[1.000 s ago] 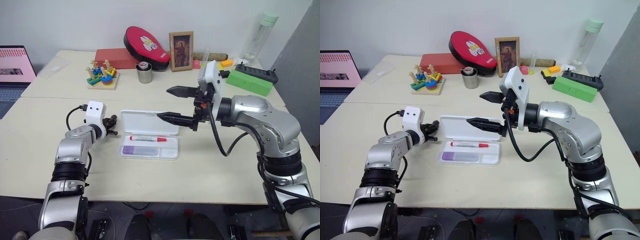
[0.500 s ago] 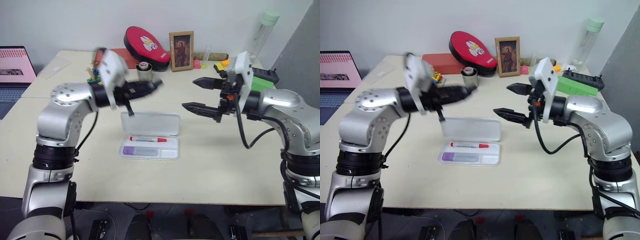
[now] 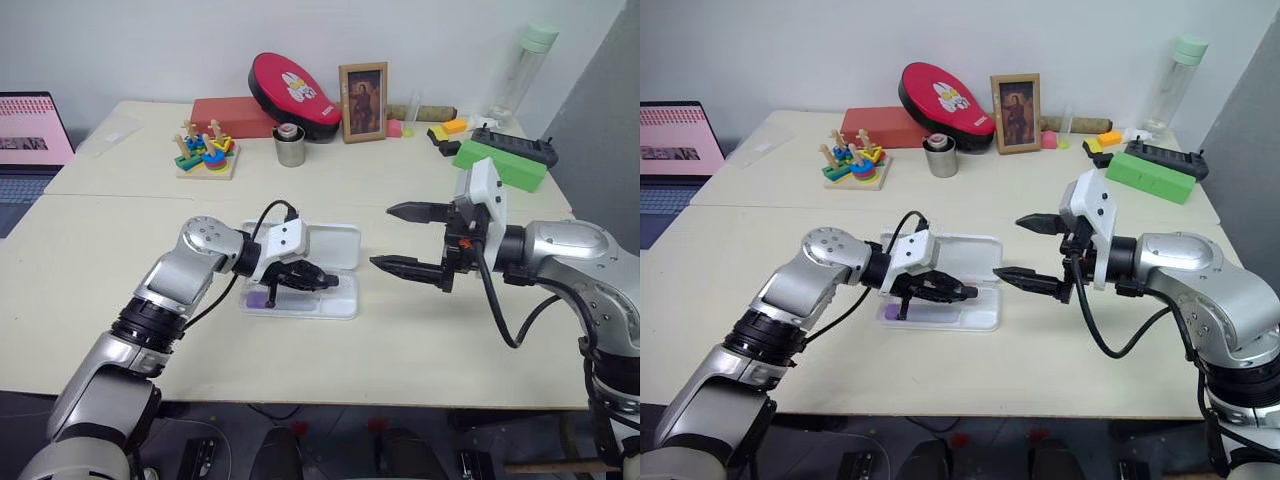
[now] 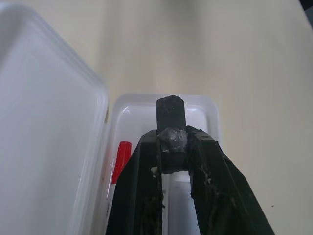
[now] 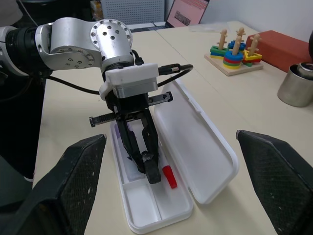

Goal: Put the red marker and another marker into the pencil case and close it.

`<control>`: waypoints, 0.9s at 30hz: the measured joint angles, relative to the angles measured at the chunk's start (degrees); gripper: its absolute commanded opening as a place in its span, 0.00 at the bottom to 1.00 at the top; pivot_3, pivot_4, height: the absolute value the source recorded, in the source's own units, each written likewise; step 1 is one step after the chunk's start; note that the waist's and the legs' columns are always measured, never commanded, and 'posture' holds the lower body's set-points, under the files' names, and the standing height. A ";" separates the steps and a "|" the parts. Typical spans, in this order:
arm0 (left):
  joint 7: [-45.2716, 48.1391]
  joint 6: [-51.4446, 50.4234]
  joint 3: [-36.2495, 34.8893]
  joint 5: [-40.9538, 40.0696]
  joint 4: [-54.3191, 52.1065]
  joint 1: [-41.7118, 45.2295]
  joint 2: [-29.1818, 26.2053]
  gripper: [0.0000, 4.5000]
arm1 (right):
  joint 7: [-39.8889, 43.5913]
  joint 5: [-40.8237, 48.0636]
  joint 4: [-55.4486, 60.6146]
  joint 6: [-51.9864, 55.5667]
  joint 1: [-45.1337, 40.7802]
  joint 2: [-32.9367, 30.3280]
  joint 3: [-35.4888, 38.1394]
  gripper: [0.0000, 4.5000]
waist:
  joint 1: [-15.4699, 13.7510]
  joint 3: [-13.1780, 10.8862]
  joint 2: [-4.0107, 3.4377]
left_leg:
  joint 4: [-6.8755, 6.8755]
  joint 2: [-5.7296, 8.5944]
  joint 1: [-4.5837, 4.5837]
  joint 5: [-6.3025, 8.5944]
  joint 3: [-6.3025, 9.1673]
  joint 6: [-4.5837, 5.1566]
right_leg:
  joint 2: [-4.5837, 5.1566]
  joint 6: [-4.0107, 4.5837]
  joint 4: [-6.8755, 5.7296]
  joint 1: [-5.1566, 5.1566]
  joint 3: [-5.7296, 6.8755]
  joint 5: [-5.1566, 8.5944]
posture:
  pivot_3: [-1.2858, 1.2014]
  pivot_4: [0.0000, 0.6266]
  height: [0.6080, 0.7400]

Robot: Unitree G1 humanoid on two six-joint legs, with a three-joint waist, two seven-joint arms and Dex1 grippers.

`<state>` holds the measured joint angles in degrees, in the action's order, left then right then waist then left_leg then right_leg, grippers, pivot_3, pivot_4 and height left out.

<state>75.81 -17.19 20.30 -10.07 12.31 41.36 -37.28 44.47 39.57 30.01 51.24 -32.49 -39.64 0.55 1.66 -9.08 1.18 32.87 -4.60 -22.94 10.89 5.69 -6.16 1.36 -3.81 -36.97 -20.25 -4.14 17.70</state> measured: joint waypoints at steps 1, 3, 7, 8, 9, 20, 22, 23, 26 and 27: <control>0.00 -0.08 0.02 0.06 0.05 -0.02 0.48 0.10 | -0.35 0.01 0.14 0.26 0.04 0.02 0.00 1.00 | 0.01 0.00 0.00 | 0.00 0.00 0.00 0.00 0.00 0.00 | 0.00 0.00 0.00 0.00 0.00 0.00 | 0.52 0.24 1.00; 0.04 -0.05 0.39 0.57 0.04 -0.25 1.17 0.10 | -1.22 0.02 0.44 0.58 0.04 0.17 0.00 1.00 | 0.04 0.00 0.00 | 0.00 0.00 0.01 0.00 0.00 0.00 | 0.00 0.00 0.00 0.01 0.00 0.00 | 0.52 0.24 1.00; -0.12 -0.53 0.91 1.48 0.04 -1.46 2.74 0.10 | -2.24 0.04 0.73 0.87 0.05 0.45 -0.15 1.00 | 0.05 0.00 0.00 | 0.02 0.00 0.02 0.00 0.00 0.00 | 0.00 -0.01 -0.02 0.01 0.00 0.00 | 0.52 0.24 1.00; -0.15 -0.93 1.21 1.62 0.01 -1.52 3.06 0.10 | -2.31 0.04 0.73 0.90 0.05 0.59 -0.25 1.00 | 0.02 0.00 0.00 | 0.02 0.00 0.02 0.00 0.01 0.00 | 0.00 -0.01 -0.03 0.02 0.00 0.00 | 0.52 0.24 1.00; -0.17 -1.22 1.46 1.93 -0.01 -1.60 3.33 0.10 | -2.39 0.04 0.74 0.92 0.04 0.76 -0.43 1.00 | 0.02 0.00 0.00 | 0.03 0.00 0.02 0.00 0.01 0.00 | 0.00 -0.02 -0.03 0.02 0.00 0.01 | 0.52 0.24 1.00; -0.29 -1.40 1.98 4.21 -0.20 -2.63 3.94 0.10 | -3.38 0.04 0.74 1.25 0.04 0.93 -1.34 1.00 | 0.03 0.00 0.00 | 0.03 0.00 0.02 0.00 0.01 0.00 | 0.00 -0.01 -0.03 0.02 0.00 0.00 | 0.52 0.24 1.00; -0.21 -1.54 1.98 4.21 -0.20 -2.63 4.04 0.25 | -3.40 0.04 0.74 1.25 0.04 0.93 -1.35 1.00 | 0.03 0.00 0.00 | 0.03 0.00 0.02 0.00 0.01 0.00 | 0.00 -0.01 -0.03 0.02 0.00 0.00 | 0.52 0.24 1.00; -0.20 -1.60 1.98 4.21 -0.20 -2.62 4.12 0.29 | -3.41 0.05 0.74 1.25 0.04 0.93 -1.35 1.00 | 0.03 0.00 0.00 | 0.03 0.00 0.02 0.00 0.01 0.00 | 0.00 -0.01 -0.03 0.02 0.00 0.00 | 0.52 0.24 1.00; -0.21 -2.69 1.93 3.92 -0.51 -2.61 4.99 0.41 | -3.46 0.05 0.74 1.26 0.04 0.95 -1.35 1.00 | 0.03 0.00 0.00 | 0.03 0.00 0.02 0.00 0.02 0.00 | 0.00 -0.01 -0.03 0.03 0.00 0.00 | 0.52 0.24 1.00; -0.18 -3.26 1.92 3.52 -0.99 -2.61 5.24 0.46 | -3.47 0.05 0.74 1.26 0.04 0.98 -1.36 1.00 | 0.03 0.00 0.00 | 0.03 0.00 0.02 0.00 0.02 0.00 | 0.00 -0.01 -0.02 0.03 0.00 0.00 | 0.52 0.24 1.00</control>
<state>75.63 -20.45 22.22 -6.55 11.32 38.75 -32.05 41.01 39.62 30.75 52.50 -32.45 -38.66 -0.81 1.69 -9.07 1.18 32.90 -4.60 -22.92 10.89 5.70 -6.16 1.36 -3.82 -36.99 -20.22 -4.14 17.70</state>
